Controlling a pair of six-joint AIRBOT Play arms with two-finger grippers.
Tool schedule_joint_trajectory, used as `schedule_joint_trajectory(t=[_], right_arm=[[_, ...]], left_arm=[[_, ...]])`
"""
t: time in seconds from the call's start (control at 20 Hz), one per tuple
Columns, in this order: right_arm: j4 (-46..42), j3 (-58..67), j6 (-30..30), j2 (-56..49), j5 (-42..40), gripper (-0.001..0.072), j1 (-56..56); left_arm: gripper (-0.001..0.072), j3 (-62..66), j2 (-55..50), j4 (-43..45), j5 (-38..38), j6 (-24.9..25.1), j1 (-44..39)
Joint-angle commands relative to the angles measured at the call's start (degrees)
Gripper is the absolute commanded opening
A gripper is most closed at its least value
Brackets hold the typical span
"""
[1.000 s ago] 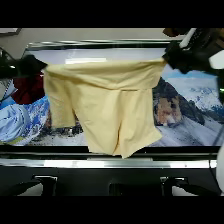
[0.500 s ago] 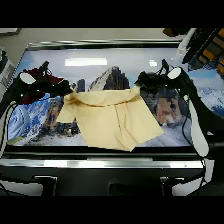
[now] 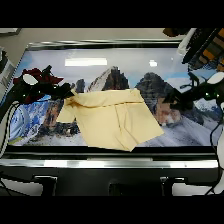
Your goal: Fold the clothes and pants, and hang the long-sleeved shirts on hangers.
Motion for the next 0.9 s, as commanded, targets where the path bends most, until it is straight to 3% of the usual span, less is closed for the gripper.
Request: schedule_joint_trajectory(t=[0.0, 0.35, 0.5, 0.55, 0.6, 0.65, 0.75, 0.85], right_arm=[[-2.80, -13.38, -3.61, 3.13, 0.74, 0.0546, -2.45], [0.57, -26.95, -5.55, 3.10, -8.33, 0.0537, -2.43], [3.52, -28.04, -6.45, 3.10, -10.12, 0.0394, -2.43], [4.72, -28.06, -6.95, 3.10, -10.19, 0.0282, -2.43], [6.86, -28.04, -8.15, 3.13, -10.14, 0.0091, -2.45], [9.55, -27.80, -8.98, 3.17, -10.25, 0.0030, -2.45], [12.74, -23.54, -9.49, 3.23, -11.34, 0.0029, -2.45], [10.84, -13.70, -4.96, 3.17, -14.69, 0.0028, -2.45]], left_arm=[[0.0016, -0.02, -0.09, 0.02, -1.44, 0.00, 0.07], [0.0016, -0.02, -0.22, 0.04, -1.51, 0.00, 0.07], [0.0016, -0.02, -0.22, 0.04, -1.33, 0.00, 0.07], [0.0016, -0.02, -0.22, 0.04, -1.31, 0.00, 0.07], [0.0016, -0.02, -0.22, 0.02, -1.33, 0.00, 0.07], [0.0016, -0.02, -0.22, 0.02, -1.38, 0.00, 0.07], [0.0016, -0.02, -0.20, 0.02, -2.08, 0.00, 0.11], [0.0016, -0.02, -0.20, 0.02, -3.39, 0.00, 0.24]])
